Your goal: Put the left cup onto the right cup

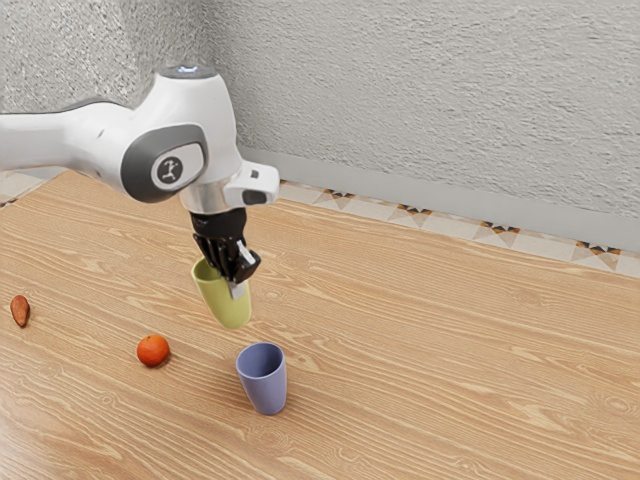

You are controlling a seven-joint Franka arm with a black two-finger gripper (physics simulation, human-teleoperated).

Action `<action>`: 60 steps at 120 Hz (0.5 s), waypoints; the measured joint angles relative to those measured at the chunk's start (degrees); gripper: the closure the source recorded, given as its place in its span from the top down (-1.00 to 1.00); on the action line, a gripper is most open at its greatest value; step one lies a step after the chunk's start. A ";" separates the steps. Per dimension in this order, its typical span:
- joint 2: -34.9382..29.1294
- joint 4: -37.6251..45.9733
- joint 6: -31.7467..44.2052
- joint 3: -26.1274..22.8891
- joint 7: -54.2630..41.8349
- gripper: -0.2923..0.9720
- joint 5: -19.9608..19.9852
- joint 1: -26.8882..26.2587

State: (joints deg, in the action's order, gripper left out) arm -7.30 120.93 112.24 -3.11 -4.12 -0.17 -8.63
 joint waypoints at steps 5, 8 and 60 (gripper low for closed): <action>0.00 0.11 -0.24 -0.41 -0.01 -0.70 0.02 -0.05; 0.04 0.16 -0.36 -0.73 -0.01 -0.70 0.03 -0.01; 1.36 1.07 -1.05 -4.84 0.00 -0.70 0.09 0.00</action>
State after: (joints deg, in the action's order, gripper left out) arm -5.94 122.01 111.19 -7.95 -4.12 -0.08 -8.63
